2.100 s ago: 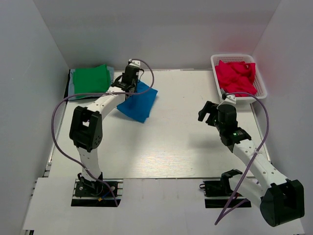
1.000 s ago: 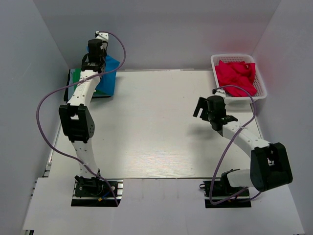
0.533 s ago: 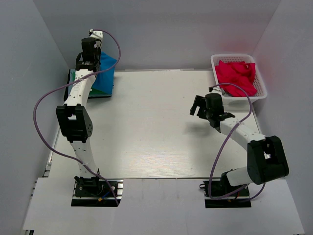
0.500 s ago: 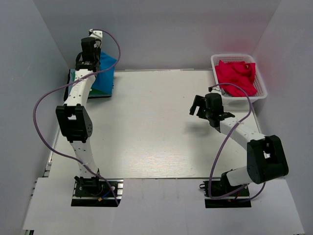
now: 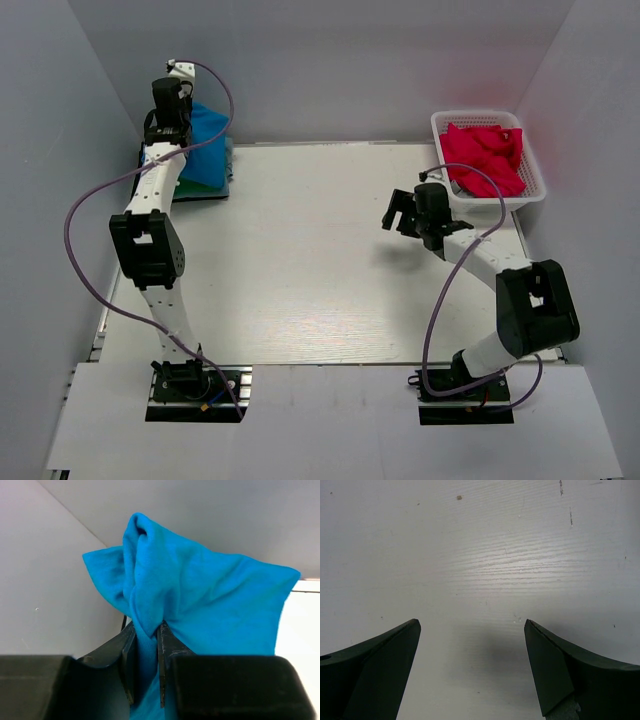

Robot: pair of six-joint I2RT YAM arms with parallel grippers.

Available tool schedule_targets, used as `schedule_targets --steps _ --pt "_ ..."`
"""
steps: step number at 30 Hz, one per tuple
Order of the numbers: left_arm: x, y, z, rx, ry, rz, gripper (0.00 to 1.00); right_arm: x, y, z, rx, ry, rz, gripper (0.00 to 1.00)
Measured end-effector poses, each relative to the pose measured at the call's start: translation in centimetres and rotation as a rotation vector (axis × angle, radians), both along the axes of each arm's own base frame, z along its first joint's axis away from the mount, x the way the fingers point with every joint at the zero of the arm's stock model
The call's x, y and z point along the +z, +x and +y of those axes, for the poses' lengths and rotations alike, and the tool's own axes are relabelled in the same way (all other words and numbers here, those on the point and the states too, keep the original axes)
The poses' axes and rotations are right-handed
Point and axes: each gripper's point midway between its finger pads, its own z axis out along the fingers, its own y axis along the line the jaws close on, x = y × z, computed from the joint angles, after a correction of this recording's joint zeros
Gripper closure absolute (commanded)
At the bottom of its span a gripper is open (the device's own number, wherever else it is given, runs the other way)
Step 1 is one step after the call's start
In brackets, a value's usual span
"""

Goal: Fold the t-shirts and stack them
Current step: Put the neatly folded tshirt into the corner of the board with the left arm

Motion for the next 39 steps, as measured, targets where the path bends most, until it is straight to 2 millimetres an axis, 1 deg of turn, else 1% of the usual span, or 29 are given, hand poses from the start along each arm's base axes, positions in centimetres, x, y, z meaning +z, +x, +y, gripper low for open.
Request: schedule_targets --steps 1,3,5,7,11,12,13,14,15,17,20,24,26,28,29,30,31,32,34,36,37,39 --pt "-0.1 0.2 0.3 0.004 0.003 -0.004 1.00 0.0 0.3 0.1 0.000 0.001 0.000 0.10" --pt "-1.3 0.7 1.1 0.017 0.007 0.008 1.00 0.1 0.9 0.4 0.003 0.003 -0.002 0.10" --pt "-2.5 1.2 1.7 0.027 0.010 0.018 1.00 0.2 1.5 0.6 0.006 0.006 -0.002 0.10" --pt "-4.2 1.6 2.3 0.038 0.012 0.042 1.00 0.1 1.7 0.7 0.007 0.005 0.000 0.10" --pt "-6.9 2.1 3.3 0.065 0.018 0.080 1.00 0.2 2.4 1.0 0.010 0.004 0.001 0.10" --pt "-7.3 2.2 3.7 0.080 0.022 0.085 0.94 0.2 2.5 1.1 0.010 0.004 0.000 0.10" --pt "-7.6 2.2 4.0 0.094 0.026 0.088 0.73 0.2 2.7 1.1 0.011 0.004 0.000 0.10" --pt "-7.9 2.1 4.5 0.118 0.033 0.091 0.21 0.2 2.8 1.1 0.011 0.004 0.000 0.10" --pt "-7.9 2.3 5.0 0.139 0.040 0.091 0.00 0.1 2.9 1.2 0.011 0.004 0.002 0.10" --pt "-7.6 2.8 5.9 0.195 0.052 0.072 0.00 0.0 3.0 1.2 0.011 0.001 0.008 0.10" --pt "-7.0 2.5 7.0 0.264 0.071 0.059 0.00 0.0 3.1 1.3 0.012 0.000 0.017 0.10" --pt "-6.2 1.9 7.3 0.302 0.060 0.044 0.00 0.3 3.0 1.5 0.022 0.007 0.018 0.10" --pt "-5.5 1.4 7.1 0.307 0.040 0.040 0.00 0.9 2.8 1.5 0.029 0.016 0.006 0.10" --pt "-4.7 0.6 6.3 0.297 0.000 0.030 0.00 2.1 2.0 1.4 0.036 0.028 -0.021 0.10" --pt "-4.2 0.0 5.7 0.279 -0.029 0.029 0.00 2.9 1.3 1.2 0.039 0.037 -0.040 0.10" --pt "-3.9 -0.7 4.9 0.253 -0.065 0.035 0.00 3.5 0.8 1.2 0.043 0.044 -0.057 0.10" --pt "-3.5 -1.7 3.7 0.221 -0.119 0.029 0.00 4.6 -0.2 0.9 0.046 0.058 -0.090 0.10" --pt "-2.9 -2.6 2.7 0.190 -0.164 0.021 0.00 5.4 -0.9 0.7 0.049 0.068 -0.112 0.10" --pt "-1.8 -5.6 -0.5 0.092 -0.281 0.004 0.00 6.5 -2.3 0.3 0.053 0.084 -0.153 0.10" --pt "-0.9 -8.9 -3.9 -0.007 -0.392 -0.034 0.00 6.7 -3.7 -0.1 0.054 0.092 -0.169 0.10" --pt "-0.4 -10.7 -6.0 -0.067 -0.452 -0.059 0.00 6.6 -4.3 -0.3 0.053 0.095 -0.171 0.10" --pt "-1.0 -14.6 -10.2 -0.206 -0.573 -0.071 0.00 6.0 -5.7 -0.8 0.051 0.096 -0.167 0.10"
